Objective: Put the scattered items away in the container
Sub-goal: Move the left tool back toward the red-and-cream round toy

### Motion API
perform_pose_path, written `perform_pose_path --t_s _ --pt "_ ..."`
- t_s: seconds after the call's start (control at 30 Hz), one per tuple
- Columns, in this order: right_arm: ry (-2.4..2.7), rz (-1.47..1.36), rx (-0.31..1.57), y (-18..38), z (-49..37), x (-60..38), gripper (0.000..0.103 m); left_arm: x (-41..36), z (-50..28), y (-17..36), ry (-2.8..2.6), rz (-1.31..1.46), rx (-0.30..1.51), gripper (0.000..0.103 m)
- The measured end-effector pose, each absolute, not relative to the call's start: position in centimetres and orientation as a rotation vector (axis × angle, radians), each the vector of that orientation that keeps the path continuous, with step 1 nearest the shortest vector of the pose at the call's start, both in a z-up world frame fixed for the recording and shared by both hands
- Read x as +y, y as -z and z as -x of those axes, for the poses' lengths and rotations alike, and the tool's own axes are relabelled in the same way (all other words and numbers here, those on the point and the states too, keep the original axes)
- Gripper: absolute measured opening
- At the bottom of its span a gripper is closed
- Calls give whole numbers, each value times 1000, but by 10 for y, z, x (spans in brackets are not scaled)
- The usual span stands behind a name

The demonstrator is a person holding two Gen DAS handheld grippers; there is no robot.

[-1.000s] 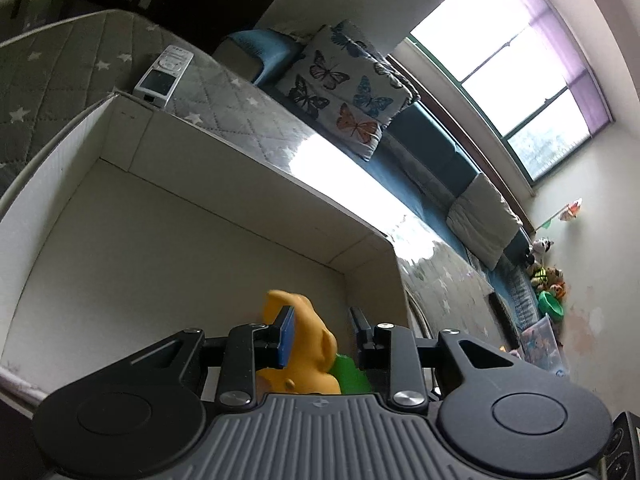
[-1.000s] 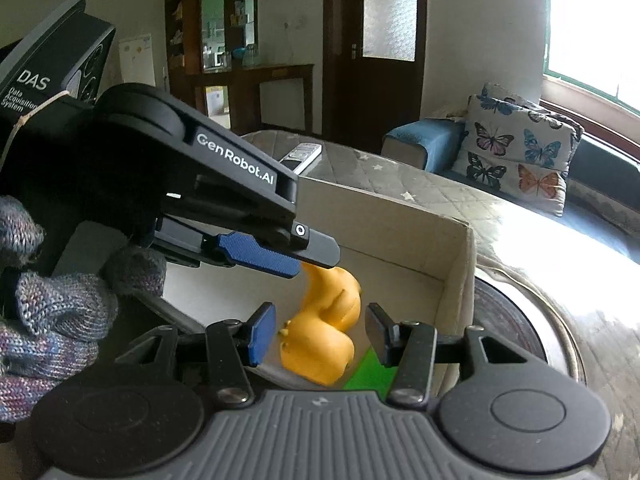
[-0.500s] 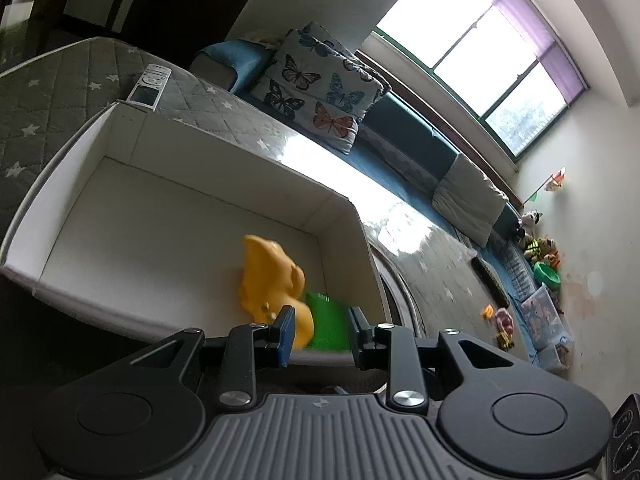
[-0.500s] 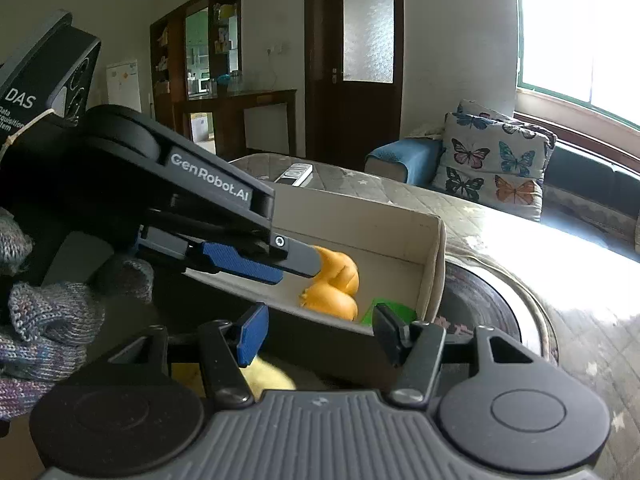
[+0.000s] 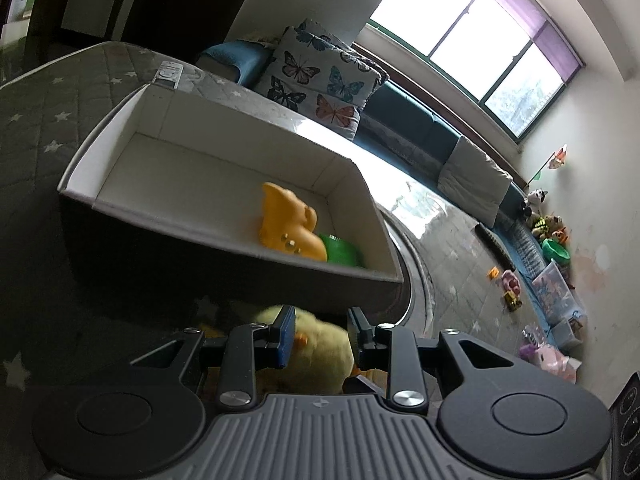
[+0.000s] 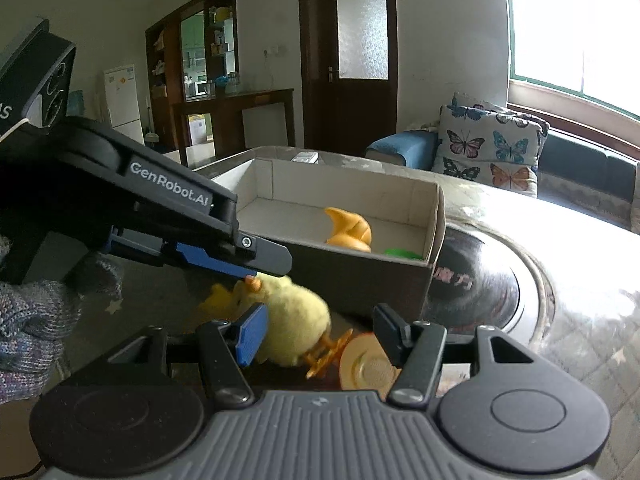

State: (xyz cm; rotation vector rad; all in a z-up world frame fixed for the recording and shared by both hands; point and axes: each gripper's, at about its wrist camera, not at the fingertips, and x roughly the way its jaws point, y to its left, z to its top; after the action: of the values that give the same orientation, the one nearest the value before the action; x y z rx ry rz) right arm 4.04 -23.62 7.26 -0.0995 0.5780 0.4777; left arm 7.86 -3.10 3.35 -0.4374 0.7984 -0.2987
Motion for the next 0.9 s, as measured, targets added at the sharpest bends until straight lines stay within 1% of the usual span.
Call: perform_pose_path --t_s 0.2,0.27,0.57,0.9 --pt "-475 97 575 -69 -27 -237 61 -30 -60 -29 299 428 801 31" --pt "-476 99 580 -67 -23 -236 65 -30 -54 -27 300 423 803 31" --pt "-462 85 590 -62 -10 -237 67 -29 -38 -22 317 387 813 31" --pt "-442 80 618 -54 -3 -239 68 -26 -38 -15 369 341 817 31"
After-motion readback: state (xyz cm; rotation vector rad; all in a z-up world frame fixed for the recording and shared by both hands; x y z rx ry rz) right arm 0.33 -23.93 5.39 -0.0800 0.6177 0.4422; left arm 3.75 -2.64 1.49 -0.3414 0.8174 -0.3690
